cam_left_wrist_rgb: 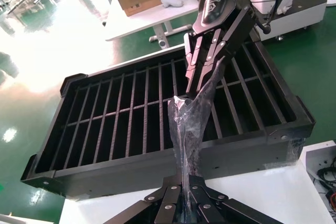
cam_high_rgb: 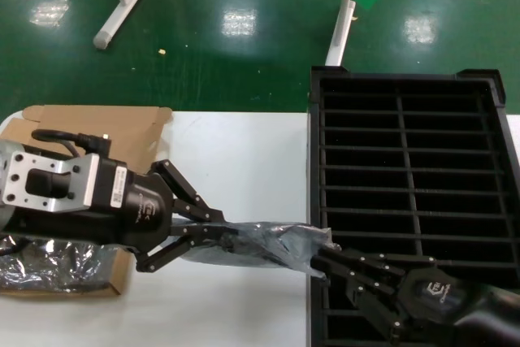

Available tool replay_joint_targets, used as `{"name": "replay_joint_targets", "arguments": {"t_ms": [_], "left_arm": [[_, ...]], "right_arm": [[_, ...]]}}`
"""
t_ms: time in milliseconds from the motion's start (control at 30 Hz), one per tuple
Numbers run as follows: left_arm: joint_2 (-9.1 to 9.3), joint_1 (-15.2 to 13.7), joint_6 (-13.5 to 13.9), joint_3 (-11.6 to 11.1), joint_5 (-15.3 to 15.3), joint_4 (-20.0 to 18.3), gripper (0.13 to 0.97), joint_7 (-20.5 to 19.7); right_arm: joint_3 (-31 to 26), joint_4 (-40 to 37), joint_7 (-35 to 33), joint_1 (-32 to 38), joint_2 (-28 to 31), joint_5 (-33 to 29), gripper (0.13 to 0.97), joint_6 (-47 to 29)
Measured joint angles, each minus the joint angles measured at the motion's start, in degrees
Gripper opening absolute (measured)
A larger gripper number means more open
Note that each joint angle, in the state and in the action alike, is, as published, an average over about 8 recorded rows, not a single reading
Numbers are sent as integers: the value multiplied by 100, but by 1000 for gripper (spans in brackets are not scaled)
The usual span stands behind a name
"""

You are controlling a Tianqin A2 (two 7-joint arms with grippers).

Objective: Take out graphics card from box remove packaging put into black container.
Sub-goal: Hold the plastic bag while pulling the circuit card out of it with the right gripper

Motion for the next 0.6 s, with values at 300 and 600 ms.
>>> {"name": "replay_joint_targets", "arguments": {"t_ms": [300, 600], "left_arm": [[48, -7, 16, 38, 1, -12, 142, 7], [69, -30, 33, 53, -31, -186, 142, -119]], "right_arm": [[-117, 57, 33, 56, -62, -65, 181, 45], [-257, -33, 45, 172, -128, -147, 147, 50]]}}
